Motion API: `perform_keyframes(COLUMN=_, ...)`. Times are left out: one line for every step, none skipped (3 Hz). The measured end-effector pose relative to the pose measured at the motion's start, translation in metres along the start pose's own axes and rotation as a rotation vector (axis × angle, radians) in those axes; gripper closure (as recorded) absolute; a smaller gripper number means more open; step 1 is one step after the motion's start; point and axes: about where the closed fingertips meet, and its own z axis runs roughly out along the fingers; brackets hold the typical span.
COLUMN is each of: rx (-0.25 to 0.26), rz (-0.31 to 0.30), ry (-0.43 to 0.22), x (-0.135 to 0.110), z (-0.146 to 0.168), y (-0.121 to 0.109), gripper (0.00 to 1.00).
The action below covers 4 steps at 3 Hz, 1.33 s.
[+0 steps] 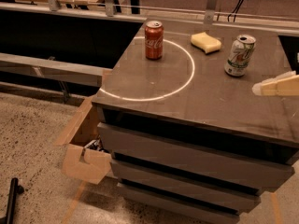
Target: Knock 7up can over
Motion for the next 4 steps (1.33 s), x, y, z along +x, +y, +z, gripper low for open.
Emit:
perform_keyframes(rx=-0.032, rz=-0.006, ry=-0.014, x=0.001, z=0.024, y=-0.004, gripper=0.0)
perform_keyframes(rx=-0.055, rz=0.004, ry=-0.055, x=0.0, z=0.045, y=-0.013, gripper=0.0)
perform_keyframes(rx=-0.066, rz=0.029, ry=-0.117, x=-0.007, z=0.066, y=-0.024, gripper=0.02)
perform_keyframes(rx=-0.067, rz=0.044, ry=-0.158, x=-0.012, z=0.087, y=-0.038, gripper=0.03)
